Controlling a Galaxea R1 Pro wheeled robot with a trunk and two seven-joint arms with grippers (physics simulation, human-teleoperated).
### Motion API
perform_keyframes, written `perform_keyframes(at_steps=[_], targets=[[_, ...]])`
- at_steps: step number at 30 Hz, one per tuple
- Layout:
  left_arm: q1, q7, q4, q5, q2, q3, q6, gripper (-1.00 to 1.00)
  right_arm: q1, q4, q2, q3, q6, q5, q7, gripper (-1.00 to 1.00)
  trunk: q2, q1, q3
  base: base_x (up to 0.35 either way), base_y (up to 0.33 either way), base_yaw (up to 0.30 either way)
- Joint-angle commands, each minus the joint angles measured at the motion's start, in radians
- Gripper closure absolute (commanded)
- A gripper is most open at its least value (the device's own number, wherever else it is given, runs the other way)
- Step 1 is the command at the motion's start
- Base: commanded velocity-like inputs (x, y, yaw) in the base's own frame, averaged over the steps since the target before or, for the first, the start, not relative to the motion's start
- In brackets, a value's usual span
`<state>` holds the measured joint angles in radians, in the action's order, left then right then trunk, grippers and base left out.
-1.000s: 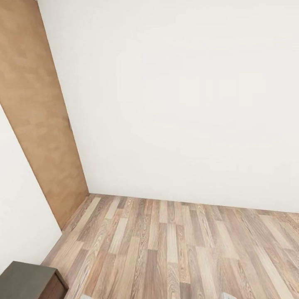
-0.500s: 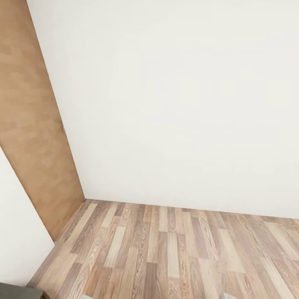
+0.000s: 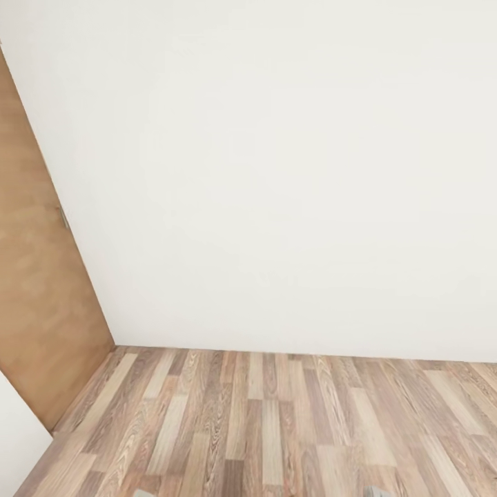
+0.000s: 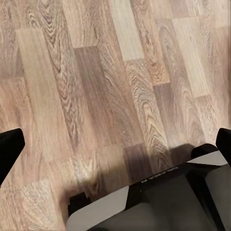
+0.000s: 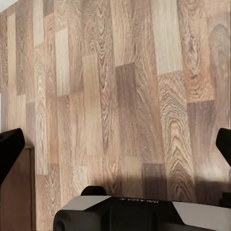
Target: In the bedroom, move the book from the bed onto either nightstand, and place the two sandals side by side next to the bed.
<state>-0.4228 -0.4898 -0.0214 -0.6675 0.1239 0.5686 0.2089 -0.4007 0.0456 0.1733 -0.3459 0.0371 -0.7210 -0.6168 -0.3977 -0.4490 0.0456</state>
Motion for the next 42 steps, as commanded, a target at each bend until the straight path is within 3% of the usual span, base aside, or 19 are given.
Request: perform_keyframes(at_steps=[1,16,33,42], targets=[[-0.001,-0.002,0.0,-0.011,0.0,0.008,0.004,-1.0,-0.001,-0.001,0.0,-0.008,0.004,-0.006,-0.003,-1.0,-0.002,-0.001,0.002,0.227,-0.116,-0.238],[-0.001,-0.002,0.0,-0.011,0.0,0.01,0.005,-1.0,-0.001,-0.001,-0.001,-0.008,0.004,-0.006,-0.002,-1.0,-0.002,-0.001,0.002,0.096,-0.027,-0.033],[-0.001,-0.001,0.0,-0.01,0.0,0.009,0.004,-1.0,-0.001,-0.001,0.0,-0.007,0.003,-0.006,-0.001,-1.0,-0.002,-0.001,0.003,0.311,0.0,-0.001],[-0.001,-0.001,0.0,-0.009,0.0,0.009,0.004,-1.0,-0.001,-0.001,0.0,-0.007,0.003,-0.006,-0.002,-1.0,-0.002,-0.001,0.006,0.122,0.0,-0.196]])
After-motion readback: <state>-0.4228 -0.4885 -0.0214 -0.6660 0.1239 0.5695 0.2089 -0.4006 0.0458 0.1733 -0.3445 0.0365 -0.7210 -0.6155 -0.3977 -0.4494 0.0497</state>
